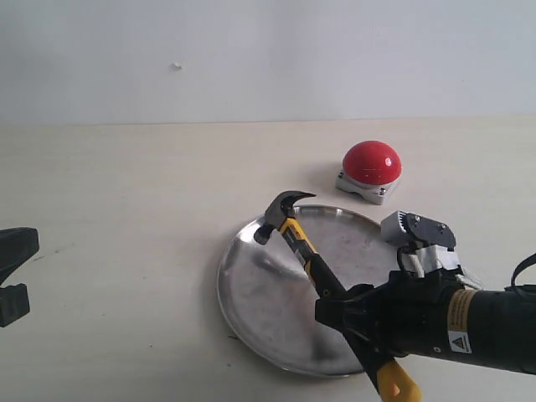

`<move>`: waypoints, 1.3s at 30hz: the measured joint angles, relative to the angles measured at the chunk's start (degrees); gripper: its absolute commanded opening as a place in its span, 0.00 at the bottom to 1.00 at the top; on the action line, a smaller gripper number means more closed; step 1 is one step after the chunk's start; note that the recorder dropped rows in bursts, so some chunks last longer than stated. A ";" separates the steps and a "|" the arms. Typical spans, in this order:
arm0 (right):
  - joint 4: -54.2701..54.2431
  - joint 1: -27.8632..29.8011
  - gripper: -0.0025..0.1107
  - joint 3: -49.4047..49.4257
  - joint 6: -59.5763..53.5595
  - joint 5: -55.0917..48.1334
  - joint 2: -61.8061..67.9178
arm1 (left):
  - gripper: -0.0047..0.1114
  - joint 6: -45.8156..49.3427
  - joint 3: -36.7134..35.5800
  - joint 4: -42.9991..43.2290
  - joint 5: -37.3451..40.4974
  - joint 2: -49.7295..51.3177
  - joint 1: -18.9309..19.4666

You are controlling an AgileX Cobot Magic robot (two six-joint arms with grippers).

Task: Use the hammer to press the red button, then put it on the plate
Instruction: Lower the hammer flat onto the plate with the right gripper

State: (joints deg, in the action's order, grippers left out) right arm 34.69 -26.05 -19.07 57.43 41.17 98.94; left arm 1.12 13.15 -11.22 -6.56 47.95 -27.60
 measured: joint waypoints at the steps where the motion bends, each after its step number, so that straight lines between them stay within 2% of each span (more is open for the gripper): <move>1: -0.32 0.00 0.02 0.00 -0.27 0.77 0.93 | 0.04 0.00 0.00 0.00 0.00 0.00 0.00; 11: -4.98 0.00 0.02 0.00 -4.56 2.73 2.52 | 0.04 0.00 0.00 0.00 0.00 0.00 0.00; 39: -6.00 0.00 0.02 -0.10 -9.20 1.29 4.14 | 0.04 0.00 0.00 0.00 0.00 0.00 0.00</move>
State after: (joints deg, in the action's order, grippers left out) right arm 28.70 -26.05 -19.17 48.22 42.46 103.08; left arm 1.12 13.15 -11.22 -6.56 47.95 -27.60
